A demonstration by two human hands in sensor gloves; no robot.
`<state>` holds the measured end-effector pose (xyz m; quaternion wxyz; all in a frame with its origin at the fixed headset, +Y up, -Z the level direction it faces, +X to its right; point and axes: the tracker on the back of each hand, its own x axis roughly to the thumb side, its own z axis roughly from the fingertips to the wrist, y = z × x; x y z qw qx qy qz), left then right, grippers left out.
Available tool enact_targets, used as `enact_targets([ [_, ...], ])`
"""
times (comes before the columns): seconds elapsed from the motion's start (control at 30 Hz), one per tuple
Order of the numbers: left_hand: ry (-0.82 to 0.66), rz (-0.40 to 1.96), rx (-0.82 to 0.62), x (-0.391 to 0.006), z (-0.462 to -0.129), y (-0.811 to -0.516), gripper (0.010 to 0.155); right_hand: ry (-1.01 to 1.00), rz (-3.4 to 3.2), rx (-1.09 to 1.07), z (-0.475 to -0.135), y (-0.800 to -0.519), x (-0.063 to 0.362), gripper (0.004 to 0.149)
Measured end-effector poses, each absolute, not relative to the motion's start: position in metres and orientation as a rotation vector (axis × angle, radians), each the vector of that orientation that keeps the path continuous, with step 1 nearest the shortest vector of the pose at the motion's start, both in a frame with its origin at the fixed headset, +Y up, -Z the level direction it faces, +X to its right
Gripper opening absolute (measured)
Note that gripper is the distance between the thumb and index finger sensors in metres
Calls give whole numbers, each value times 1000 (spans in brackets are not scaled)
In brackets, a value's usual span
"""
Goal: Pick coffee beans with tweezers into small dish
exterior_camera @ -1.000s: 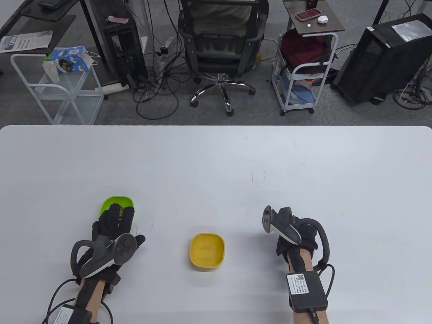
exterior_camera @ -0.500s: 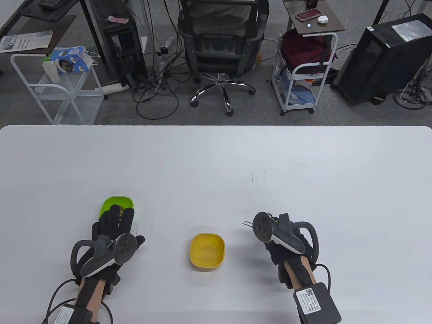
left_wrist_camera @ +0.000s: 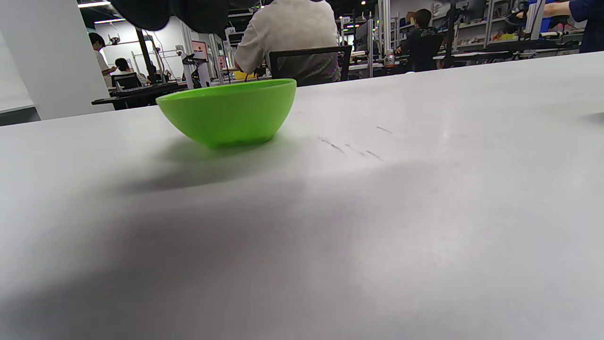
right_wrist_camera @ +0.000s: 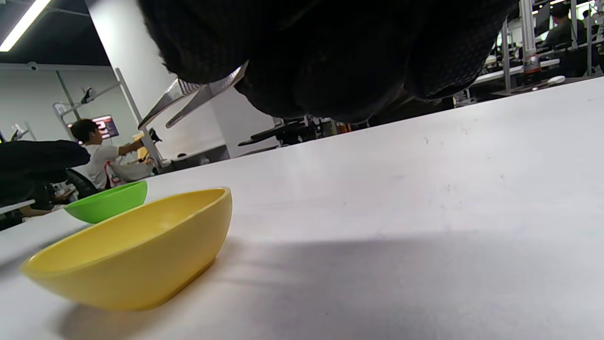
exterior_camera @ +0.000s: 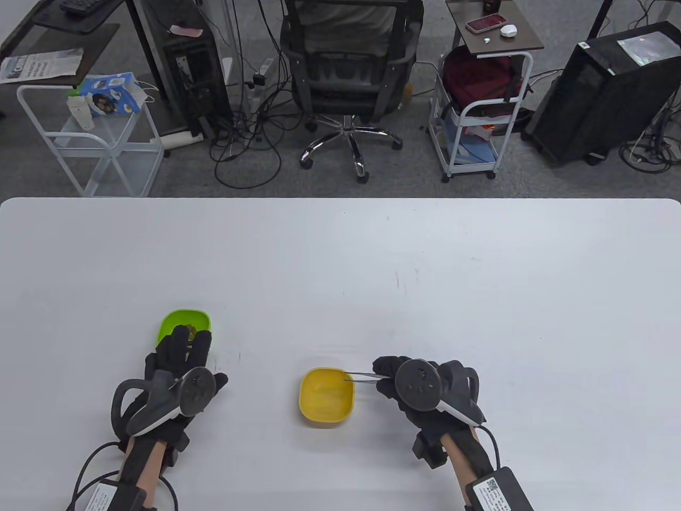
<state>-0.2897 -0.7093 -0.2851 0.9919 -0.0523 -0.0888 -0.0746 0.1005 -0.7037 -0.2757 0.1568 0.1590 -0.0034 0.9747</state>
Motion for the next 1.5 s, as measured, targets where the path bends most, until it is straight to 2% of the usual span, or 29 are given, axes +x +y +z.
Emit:
enact_targets([
  [0.43, -179, -143, -111, -289, -284, -710, 87, 28, 2786, 492, -271, -707, 94, 47],
  [0.63, -124, -63, -93, -307, -290, -699, 86, 40, 2784, 479, -272, -707, 96, 47],
  [0.87, -38, -18, -170, -330, -312, -691, 89, 52, 2782, 480, -272, -708, 96, 48],
  [0.97, -60, 59, -184, -343, -329, -686, 93, 58, 2777, 478, -272, -708, 97, 48],
  [1.07, -51, 185, -287, -356, -350, -678, 102, 63, 2778, 470, -272, -708, 98, 48],
  [1.13, -68, 190, -345, -359, -361, -674, 108, 71, 2782, 465, -273, -709, 99, 48],
  [1.27, -87, 26, -444, -356, -381, -672, 115, 92, 2798, 455, -274, -710, 100, 48],
  [1.5, -111, -109, -557, -348, -400, -684, 124, 105, 2799, 455, -274, -710, 100, 48],
])
